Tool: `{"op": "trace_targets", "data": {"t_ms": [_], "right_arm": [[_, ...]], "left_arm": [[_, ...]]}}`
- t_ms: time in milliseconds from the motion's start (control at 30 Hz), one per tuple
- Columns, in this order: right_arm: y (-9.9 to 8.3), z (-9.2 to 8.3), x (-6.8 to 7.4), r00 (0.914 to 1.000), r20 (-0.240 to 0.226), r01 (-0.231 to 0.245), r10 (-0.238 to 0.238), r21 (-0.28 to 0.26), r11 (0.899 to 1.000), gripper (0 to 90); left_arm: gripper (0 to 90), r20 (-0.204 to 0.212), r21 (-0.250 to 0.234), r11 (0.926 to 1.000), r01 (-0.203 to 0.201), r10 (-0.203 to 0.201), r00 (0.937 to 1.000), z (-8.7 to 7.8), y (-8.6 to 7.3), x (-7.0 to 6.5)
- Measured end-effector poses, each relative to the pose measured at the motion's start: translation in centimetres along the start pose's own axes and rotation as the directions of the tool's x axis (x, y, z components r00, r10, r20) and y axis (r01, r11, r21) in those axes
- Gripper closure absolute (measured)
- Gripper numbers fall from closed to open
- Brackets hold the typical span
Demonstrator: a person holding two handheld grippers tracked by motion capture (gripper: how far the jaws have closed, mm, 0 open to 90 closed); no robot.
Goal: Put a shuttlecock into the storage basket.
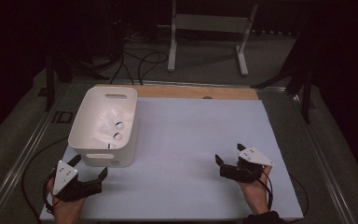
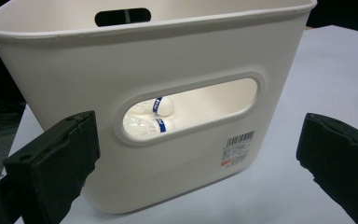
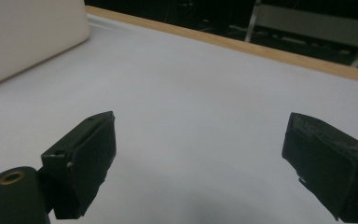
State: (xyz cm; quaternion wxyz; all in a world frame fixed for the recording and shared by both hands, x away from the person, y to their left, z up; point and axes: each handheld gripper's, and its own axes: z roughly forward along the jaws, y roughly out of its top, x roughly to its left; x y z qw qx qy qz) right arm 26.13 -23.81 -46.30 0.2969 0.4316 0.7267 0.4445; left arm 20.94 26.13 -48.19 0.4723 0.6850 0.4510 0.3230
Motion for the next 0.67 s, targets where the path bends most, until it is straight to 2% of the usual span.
{"op": "trace_targets", "data": {"t_ms": [67, 300, 667], "right_arm": [[-0.5, -0.3, 0.1, 0.9998, 0.009, 0.019, -0.019, -0.018, 1.0, 9.4], [-1.7, -1.5, -0.3, 0.9999, -0.012, -0.01, 0.009, -0.069, 0.998, 9.4], [-3.0, -1.7, -1.0, 0.9995, -0.009, -0.03, 0.029, -0.068, 0.997, 9.4]], "left_arm": [[0.2, 0.002, 0.001, 1.0, 0.001, -0.001, 1.0, 0.1, 0.0, 0.0], [0.1, 0.006, -0.001, 1.0, -0.001, 0.001, 1.0, 0.1, 0.0, 0.0], [0.2, 0.009, 0.012, 0.9997, -0.02, 0.02, 0.9998, 0.2, 0.0, -0.2]]}}
